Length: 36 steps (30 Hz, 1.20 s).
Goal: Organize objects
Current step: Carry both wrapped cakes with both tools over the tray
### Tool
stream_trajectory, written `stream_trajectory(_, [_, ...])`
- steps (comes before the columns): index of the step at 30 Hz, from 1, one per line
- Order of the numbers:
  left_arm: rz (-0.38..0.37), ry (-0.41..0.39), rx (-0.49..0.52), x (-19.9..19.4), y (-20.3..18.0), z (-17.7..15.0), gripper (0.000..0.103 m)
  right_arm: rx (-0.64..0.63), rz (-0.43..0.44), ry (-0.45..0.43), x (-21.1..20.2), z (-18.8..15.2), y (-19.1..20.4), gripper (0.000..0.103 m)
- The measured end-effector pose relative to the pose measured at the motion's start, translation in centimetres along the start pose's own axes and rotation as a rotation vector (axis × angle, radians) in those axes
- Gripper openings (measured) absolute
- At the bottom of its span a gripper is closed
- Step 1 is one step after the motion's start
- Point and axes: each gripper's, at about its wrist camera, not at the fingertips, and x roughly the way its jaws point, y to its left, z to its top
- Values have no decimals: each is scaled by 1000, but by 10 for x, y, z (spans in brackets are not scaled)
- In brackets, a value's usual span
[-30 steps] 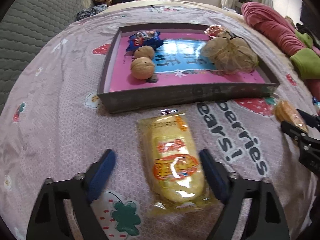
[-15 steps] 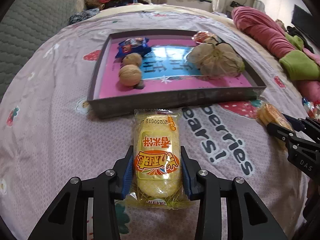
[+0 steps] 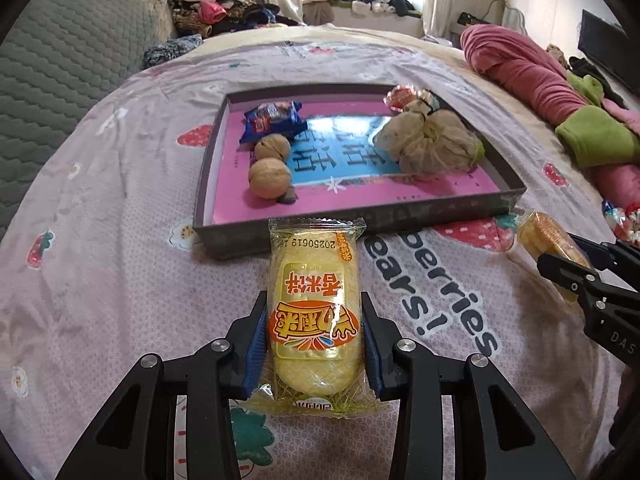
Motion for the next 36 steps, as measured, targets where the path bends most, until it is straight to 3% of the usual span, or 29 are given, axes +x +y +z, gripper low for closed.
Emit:
stream_trajectory(24, [9,-64,-18,-65,-2,35,42,44,78,-117,-65,47,8,40])
stream_trajectory(36, [35,-147,-6,-113,2,81,42,21,79,-204,-107,89,15,40])
